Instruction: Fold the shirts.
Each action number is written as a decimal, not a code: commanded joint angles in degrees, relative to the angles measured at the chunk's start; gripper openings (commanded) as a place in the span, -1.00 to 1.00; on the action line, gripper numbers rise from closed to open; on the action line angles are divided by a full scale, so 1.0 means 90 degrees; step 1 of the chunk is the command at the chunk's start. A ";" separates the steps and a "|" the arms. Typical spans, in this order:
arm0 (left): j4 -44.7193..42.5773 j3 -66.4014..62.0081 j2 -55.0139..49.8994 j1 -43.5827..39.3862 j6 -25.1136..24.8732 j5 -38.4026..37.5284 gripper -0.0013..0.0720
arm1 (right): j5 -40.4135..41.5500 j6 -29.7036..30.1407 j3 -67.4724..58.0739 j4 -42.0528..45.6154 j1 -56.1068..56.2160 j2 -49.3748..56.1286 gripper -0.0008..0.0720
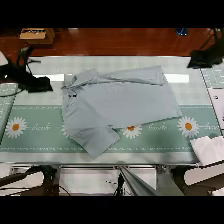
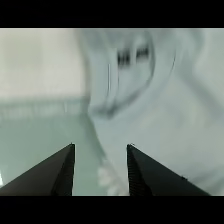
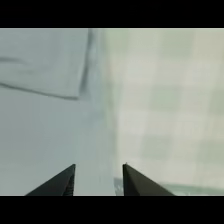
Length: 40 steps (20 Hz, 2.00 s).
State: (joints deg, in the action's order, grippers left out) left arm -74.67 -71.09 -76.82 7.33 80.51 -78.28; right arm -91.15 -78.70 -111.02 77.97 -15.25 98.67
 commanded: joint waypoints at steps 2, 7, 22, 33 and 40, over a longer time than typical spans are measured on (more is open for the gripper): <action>0.1411 0.2744 0.1066 0.0622 -0.0670 -0.0668 0.13 | -0.1037 0.0051 0.1479 -0.1484 -0.1273 -0.0607 0.11; 0.2239 0.4648 0.1345 0.0634 -0.0760 0.0211 0.93 | -0.0126 0.0505 0.3412 -0.1843 -0.1834 -0.1353 0.20; 0.2965 0.4855 0.1341 -0.0675 -0.0566 0.2259 -0.89 | 0.0112 0.0707 0.3898 -0.1685 -0.1836 -0.1452 0.20; 0.2968 0.4852 0.1348 -0.0493 -0.0903 0.1700 -0.91 | 0.1037 0.0988 0.5442 -0.2084 -0.3271 -0.1445 0.47; 0.2968 0.4852 0.1348 -0.0493 -0.0899 0.1797 -0.91 | 0.3181 0.1105 0.6543 -0.2900 -0.1967 -0.1445 0.44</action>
State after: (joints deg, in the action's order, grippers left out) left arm -47.97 -27.40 -64.73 2.85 72.51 -62.33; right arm -70.59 -69.08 -55.20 54.00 -37.34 85.65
